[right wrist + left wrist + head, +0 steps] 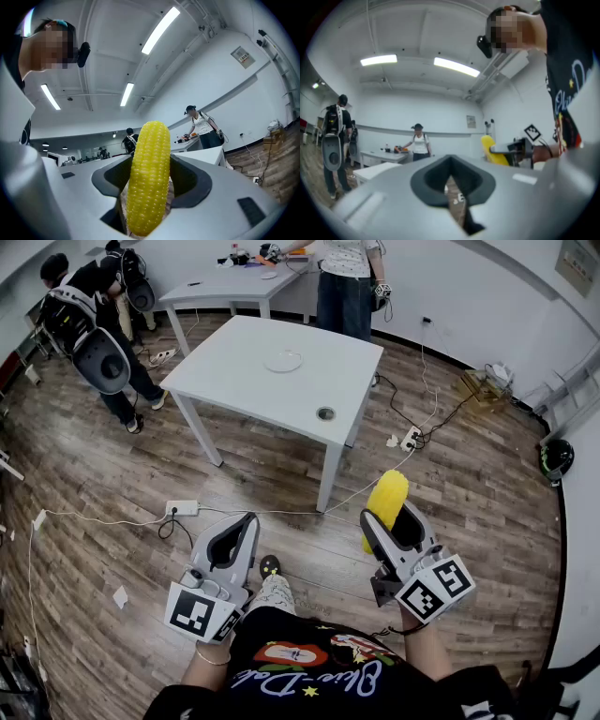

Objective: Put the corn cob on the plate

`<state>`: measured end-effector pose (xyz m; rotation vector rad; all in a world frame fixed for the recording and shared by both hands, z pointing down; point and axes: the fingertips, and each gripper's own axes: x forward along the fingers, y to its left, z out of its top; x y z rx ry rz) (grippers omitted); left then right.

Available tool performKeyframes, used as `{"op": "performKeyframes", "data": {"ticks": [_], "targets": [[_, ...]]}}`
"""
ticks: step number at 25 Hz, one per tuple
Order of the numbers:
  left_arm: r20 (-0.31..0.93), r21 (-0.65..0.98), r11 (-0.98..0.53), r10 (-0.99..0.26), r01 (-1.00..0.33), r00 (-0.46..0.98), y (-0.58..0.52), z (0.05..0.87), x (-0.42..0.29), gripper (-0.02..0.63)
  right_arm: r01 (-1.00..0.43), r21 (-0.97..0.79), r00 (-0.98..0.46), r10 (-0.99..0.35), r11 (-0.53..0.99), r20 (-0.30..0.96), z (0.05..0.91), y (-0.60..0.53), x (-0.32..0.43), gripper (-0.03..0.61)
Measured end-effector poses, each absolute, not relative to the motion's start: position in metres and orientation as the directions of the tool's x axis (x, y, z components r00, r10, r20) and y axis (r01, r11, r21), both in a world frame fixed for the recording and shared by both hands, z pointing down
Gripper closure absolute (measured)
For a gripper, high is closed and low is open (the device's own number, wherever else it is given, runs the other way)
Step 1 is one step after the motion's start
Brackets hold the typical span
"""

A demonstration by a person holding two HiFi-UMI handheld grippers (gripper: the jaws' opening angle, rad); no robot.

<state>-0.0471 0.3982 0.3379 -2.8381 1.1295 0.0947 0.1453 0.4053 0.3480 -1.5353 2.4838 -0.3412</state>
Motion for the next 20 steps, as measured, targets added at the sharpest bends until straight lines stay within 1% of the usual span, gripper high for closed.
{"op": "performKeyframes", "data": {"ticks": [3,7,10,13,17,20], "targets": [[-0.112,-0.039,-0.713,-0.693,-0.700,0.712,0.347,0.346,-0.054,0.623,-0.843,-0.288,-0.456,-0.887,0.455,-0.067,0.347,0.351,0.137,0.332],[-0.171,-0.017,-0.728,-0.673,-0.685,0.720,0.258,0.351,-0.058,0.623,-0.840,-0.275,-0.465,-0.881,0.468,-0.081,0.346,0.255,0.120,0.331],[-0.175,-0.043,-0.757,-0.637,-0.652,0.751,0.172,0.350,-0.058,0.623,-0.849,-0.252,-0.455,-0.885,0.465,-0.100,0.337,0.164,0.106,0.331],[-0.206,-0.090,-0.793,-0.577,-0.602,0.791,0.088,0.342,-0.060,0.623,-0.854,-0.228,-0.457,-0.883,0.468,-0.104,0.331,0.075,0.088,0.331],[-0.193,-0.113,-0.810,-0.550,-0.575,0.813,-0.010,0.343,-0.060,0.623,-0.881,-0.175,-0.442,-0.897,0.439,-0.023,0.348,-0.026,0.067,0.331],[-0.162,-0.057,-0.820,-0.555,-0.569,0.816,-0.059,0.354,-0.058,0.623,-0.890,-0.177,-0.441,-0.893,0.421,0.091,0.378,-0.083,0.062,0.331]]}}
